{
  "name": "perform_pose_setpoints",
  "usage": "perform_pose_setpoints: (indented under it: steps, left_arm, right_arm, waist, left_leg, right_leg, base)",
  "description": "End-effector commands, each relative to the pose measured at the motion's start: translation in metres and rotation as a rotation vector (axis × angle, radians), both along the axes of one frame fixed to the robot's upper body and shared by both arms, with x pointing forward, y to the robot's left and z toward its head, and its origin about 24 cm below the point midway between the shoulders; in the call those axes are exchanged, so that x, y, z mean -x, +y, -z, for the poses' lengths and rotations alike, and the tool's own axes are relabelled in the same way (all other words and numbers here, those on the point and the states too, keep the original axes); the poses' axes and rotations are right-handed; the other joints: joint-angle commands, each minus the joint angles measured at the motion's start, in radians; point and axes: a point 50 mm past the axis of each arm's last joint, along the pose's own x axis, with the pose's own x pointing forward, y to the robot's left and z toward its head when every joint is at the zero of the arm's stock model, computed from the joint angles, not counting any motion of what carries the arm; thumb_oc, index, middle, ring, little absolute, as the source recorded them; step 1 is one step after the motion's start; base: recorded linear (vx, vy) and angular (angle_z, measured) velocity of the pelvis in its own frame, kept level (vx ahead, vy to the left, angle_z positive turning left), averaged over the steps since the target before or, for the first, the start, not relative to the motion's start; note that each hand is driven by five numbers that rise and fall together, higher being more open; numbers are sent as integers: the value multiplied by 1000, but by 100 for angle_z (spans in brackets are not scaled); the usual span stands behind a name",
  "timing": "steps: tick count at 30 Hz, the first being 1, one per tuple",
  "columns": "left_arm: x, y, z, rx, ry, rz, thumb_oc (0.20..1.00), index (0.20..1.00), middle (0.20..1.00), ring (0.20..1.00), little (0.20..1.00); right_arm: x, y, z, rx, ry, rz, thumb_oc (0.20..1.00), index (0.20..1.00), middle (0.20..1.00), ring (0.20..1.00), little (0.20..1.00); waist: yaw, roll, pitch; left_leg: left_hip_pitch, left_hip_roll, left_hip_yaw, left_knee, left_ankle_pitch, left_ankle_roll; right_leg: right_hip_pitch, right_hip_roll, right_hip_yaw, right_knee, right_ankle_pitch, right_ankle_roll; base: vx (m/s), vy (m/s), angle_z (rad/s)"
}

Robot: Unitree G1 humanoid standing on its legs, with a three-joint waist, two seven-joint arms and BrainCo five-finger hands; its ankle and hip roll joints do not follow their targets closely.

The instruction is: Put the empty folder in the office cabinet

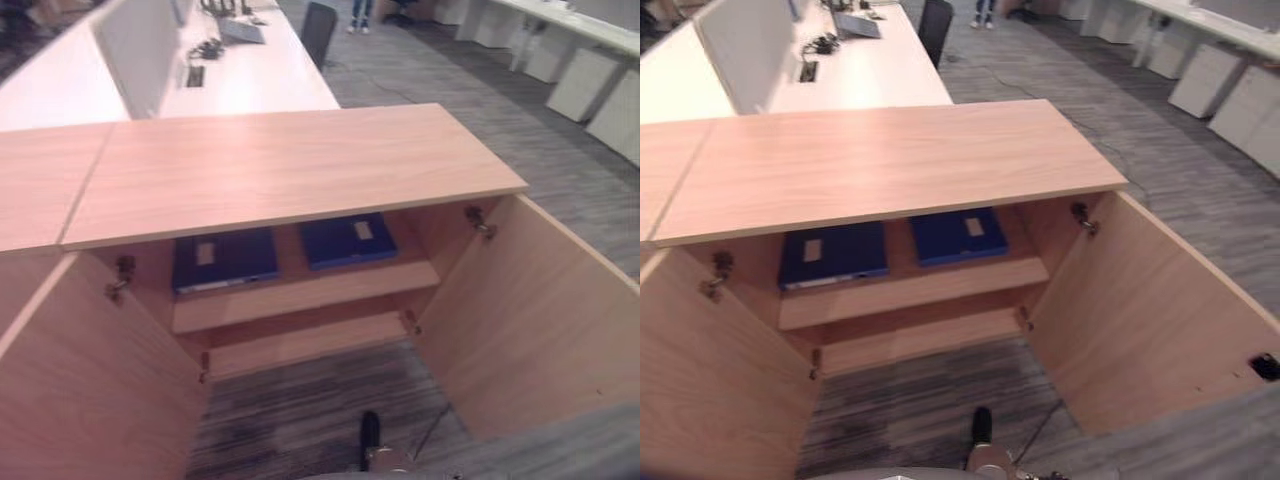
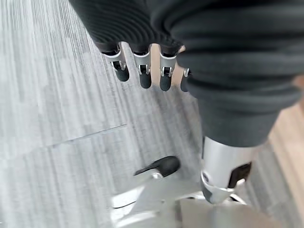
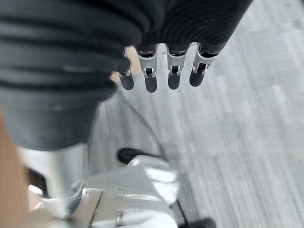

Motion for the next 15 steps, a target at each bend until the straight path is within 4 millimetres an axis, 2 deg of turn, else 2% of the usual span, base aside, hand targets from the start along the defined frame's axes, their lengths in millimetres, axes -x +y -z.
perform_pose_setpoints:
  steps: [1,2,3,5,8,10,12,15]
  left_arm:
    - [-1,9,-4,-44,33,-12,1000,1000,1000,1000,1000]
    - [-1,11,-4,-46,27,-28,1000,1000,1000,1000,1000]
    - [-1,11,-4,-46,27,-28,1000,1000,1000,1000,1000]
    - [-3,12,-5,-48,15,-38,1000,1000,1000,1000,1000]
    - [-7,14,-5,-51,8,-27,1000,1000,1000,1000,1000]
    - [-6,16,-6,-57,11,-13,1000,1000,1000,1000,1000]
    - [-7,23,-8,-73,2,-12,1000,1000,1000,1000,1000]
    - [-11,23,-9,-75,-17,-20,1000,1000,1000,1000,1000]
  right_arm:
    - [-2,14,2,-41,-17,-6,1000,1000,1000,1000,1000]
    - [7,15,3,-47,-8,25,1000,1000,1000,1000,1000]
    - [7,15,3,-47,-7,25,1000,1000,1000,1000,1000]
    - [9,16,3,-54,-23,60,1000,1000,1000,1000,1000]
    - [9,17,3,-57,-34,84,1000,1000,1000,1000,1000]
    - [6,19,2,-61,-50,91,1000,1000,1000,1000,1000]
    - [5,20,2,-64,-52,84,1000,1000,1000,1000,1000]
    - [8,17,2,-60,-51,92,1000,1000,1000,1000,1000]
  waist:
    - [12,25,18]
    - [16,30,1]
    - [16,30,1]
    - [16,20,-25]
    - [13,2,-45]
    - [9,-20,-61]
    - [-4,-33,-75]
    - [-21,-41,-81]
  left_leg:
    - [-27,-26,-75,-34,-43,7]
    - [-32,-6,-58,-34,-58,5]
    - [-32,-7,-58,-34,-58,5]
    - [-46,6,-19,-34,-53,4]
    - [-49,8,13,-34,-54,-2]
    - [-46,12,48,-34,-54,-12]
    - [-27,40,90,-34,-43,-33]
    - [-19,82,125,-34,-6,-55]
  right_leg:
    - [29,-70,54,92,-16,0]
    - [59,-109,80,143,-44,14]
    - [59,-109,81,143,-44,14]
    - [97,-162,85,152,-19,28]
    - [131,-176,86,121,9,45]
    - [165,-151,94,47,13,59]
    - [187,-84,134,-54,-18,73]
    - [178,-34,157,-81,-21,49]
  base:
    - [-60,-55,-66]
    - [-53,-40,-61]
    - [1,-68,-49]
    - [-27,-131,-48]
    - [-3,-134,-51]
    - [28,-191,-92]
    - [71,-329,-128]
    - [-6,-296,-82]
